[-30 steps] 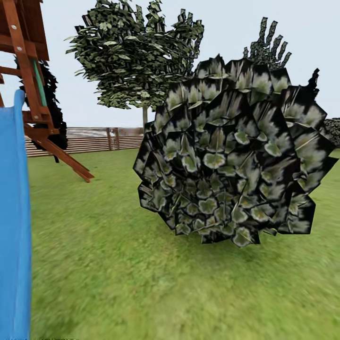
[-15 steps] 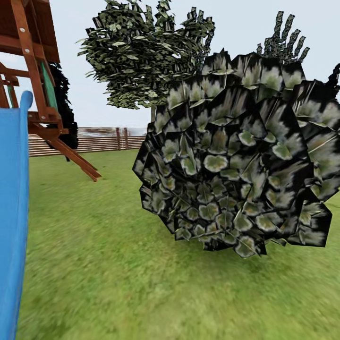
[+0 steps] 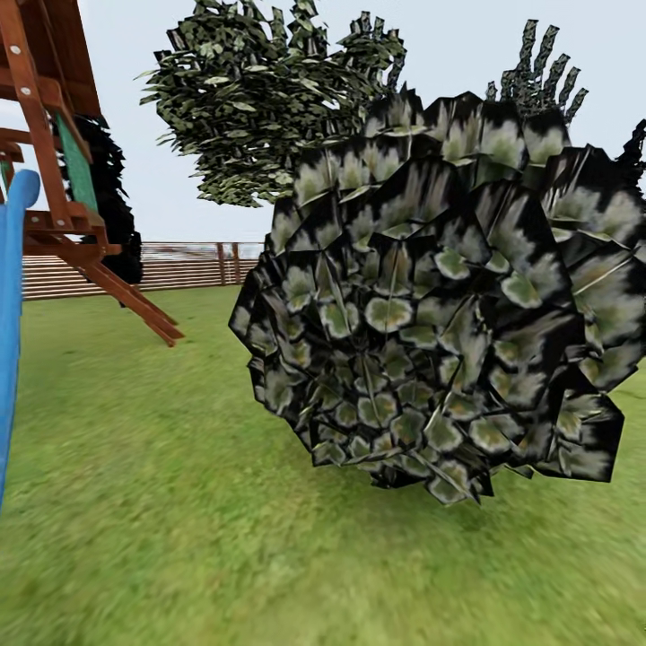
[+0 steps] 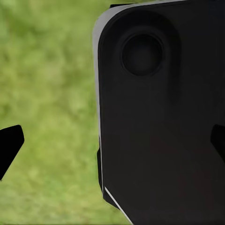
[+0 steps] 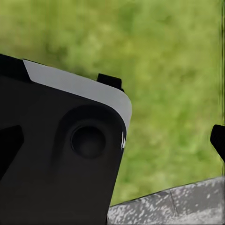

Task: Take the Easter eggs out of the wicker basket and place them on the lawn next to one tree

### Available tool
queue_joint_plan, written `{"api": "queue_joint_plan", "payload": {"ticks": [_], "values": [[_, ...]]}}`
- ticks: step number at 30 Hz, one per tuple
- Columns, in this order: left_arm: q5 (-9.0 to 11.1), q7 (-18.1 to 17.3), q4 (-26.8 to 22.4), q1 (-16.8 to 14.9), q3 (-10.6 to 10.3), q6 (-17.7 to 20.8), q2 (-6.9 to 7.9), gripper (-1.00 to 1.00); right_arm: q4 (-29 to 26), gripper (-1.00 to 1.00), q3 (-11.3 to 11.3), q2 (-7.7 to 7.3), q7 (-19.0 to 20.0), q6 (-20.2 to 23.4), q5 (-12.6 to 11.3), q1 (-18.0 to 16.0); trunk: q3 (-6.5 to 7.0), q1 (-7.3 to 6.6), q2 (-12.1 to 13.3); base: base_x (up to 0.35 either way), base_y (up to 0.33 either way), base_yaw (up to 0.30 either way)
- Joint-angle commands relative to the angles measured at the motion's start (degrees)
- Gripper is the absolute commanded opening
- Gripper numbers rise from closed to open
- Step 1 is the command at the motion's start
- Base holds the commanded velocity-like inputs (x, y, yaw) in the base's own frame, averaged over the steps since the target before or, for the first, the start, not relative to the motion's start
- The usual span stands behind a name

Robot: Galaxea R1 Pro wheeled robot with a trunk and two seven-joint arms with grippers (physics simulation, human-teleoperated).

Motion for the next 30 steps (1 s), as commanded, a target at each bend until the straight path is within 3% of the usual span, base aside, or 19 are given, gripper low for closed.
{"api": "queue_joint_plan", "payload": {"ticks": [1, 30], "values": [[-0.05, 0.08, -0.01, 0.00, -0.12, -0.11, 0.00, 1.00, 0.24, 1.00, 0.27, 0.00, 0.05, -0.39, 0.12, -0.09, -0.05, 0.02, -0.02, 0.187, -0.284, 0.000], [-0.05, 0.08, -0.01, 0.00, -0.12, -0.11, 0.00, 1.00, 0.24, 1.00, 0.27, 0.07, 0.12, -0.42, 0.21, -0.12, -0.05, 0.02, -0.02, 0.187, -0.284, -0.021]]}}
